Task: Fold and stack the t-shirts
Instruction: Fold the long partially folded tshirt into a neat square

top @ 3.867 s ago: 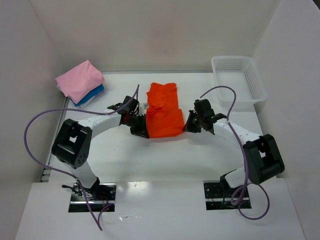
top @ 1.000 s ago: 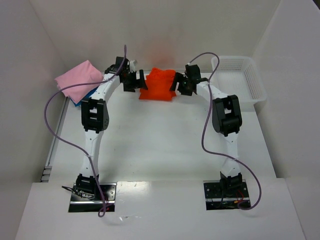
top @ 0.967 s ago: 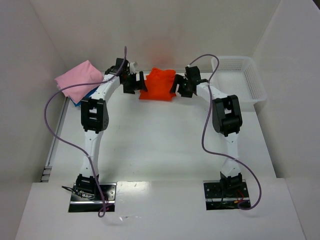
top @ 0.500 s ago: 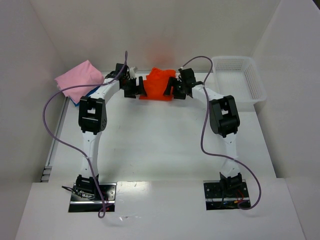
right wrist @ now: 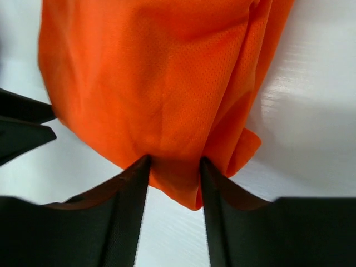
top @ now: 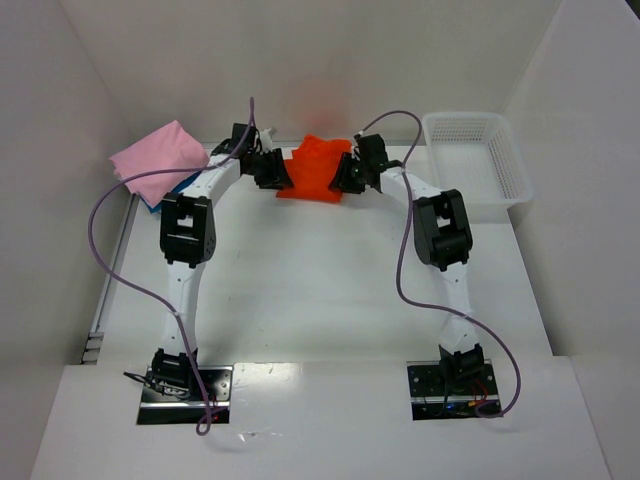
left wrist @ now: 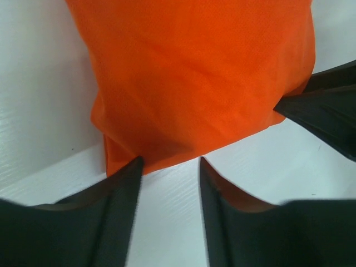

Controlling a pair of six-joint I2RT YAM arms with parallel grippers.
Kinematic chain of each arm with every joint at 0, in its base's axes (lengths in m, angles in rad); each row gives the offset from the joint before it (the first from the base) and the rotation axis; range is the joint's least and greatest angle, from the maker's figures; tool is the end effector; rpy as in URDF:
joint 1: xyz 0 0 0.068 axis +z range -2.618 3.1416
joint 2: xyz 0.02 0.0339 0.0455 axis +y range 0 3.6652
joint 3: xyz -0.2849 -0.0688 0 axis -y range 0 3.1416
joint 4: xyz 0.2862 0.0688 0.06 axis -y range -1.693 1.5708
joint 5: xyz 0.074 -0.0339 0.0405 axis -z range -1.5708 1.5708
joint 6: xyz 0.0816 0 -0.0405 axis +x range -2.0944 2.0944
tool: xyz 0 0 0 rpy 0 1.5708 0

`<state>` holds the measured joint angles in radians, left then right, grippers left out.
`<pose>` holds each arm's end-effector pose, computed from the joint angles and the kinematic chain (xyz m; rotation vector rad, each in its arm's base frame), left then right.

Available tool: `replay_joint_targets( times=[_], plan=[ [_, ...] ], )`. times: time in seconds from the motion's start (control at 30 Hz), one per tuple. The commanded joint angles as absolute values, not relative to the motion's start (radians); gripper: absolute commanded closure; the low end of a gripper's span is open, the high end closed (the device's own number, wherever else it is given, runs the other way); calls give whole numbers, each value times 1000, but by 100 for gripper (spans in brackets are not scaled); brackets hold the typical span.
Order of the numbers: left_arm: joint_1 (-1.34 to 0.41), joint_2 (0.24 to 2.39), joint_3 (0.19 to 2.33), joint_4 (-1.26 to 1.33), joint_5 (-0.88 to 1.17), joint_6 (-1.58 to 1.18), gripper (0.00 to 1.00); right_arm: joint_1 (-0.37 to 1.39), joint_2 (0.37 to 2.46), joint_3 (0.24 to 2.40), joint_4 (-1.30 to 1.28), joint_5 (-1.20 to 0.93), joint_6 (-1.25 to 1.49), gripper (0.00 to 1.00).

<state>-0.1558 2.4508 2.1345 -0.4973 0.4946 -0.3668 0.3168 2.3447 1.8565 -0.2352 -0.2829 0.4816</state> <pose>0.6168 -0.1361 0.1570 -0.0131 2.4186 -0.8343 0.5766 0.2130 0.1352 0.0433 2.3706 0.7252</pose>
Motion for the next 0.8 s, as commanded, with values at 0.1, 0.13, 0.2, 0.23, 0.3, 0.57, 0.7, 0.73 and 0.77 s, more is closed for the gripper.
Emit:
replay_joint_targets(
  times=[0.1, 0.13, 0.2, 0.23, 0.3, 0.57, 0.7, 0.73, 0.77],
  plan=[
    [-158, 2487, 2181, -482, 557, -368, 63, 331, 2365, 1876, -244, -291, 482, 69],
    [-158, 2496, 2181, -482, 557, -368, 73, 331, 2365, 1876, -253, -291, 482, 72],
    [-158, 2487, 2172, -482, 566, -368, 81, 331, 2365, 1876, -264, -302, 482, 79],
    [-158, 2487, 2157, -482, 566, -368, 84, 331, 2365, 1864, -264, -302, 482, 80],
    [-158, 2448, 2111, -491, 566, -368, 90, 331, 2352, 1846, -275, -302, 482, 83],
    [-167, 2269, 1867, -468, 557, -350, 100, 331, 2191, 1629, -242, -311, 472, 85],
    [-190, 2177, 1734, -468, 557, -328, 100, 351, 2107, 1514, -224, -322, 472, 85],
    [-204, 2157, 1680, -468, 557, -328, 100, 360, 2089, 1470, -224, -322, 472, 85],
    [-219, 2119, 1655, -468, 557, -328, 100, 373, 2071, 1448, -224, -322, 472, 85]
  ],
)
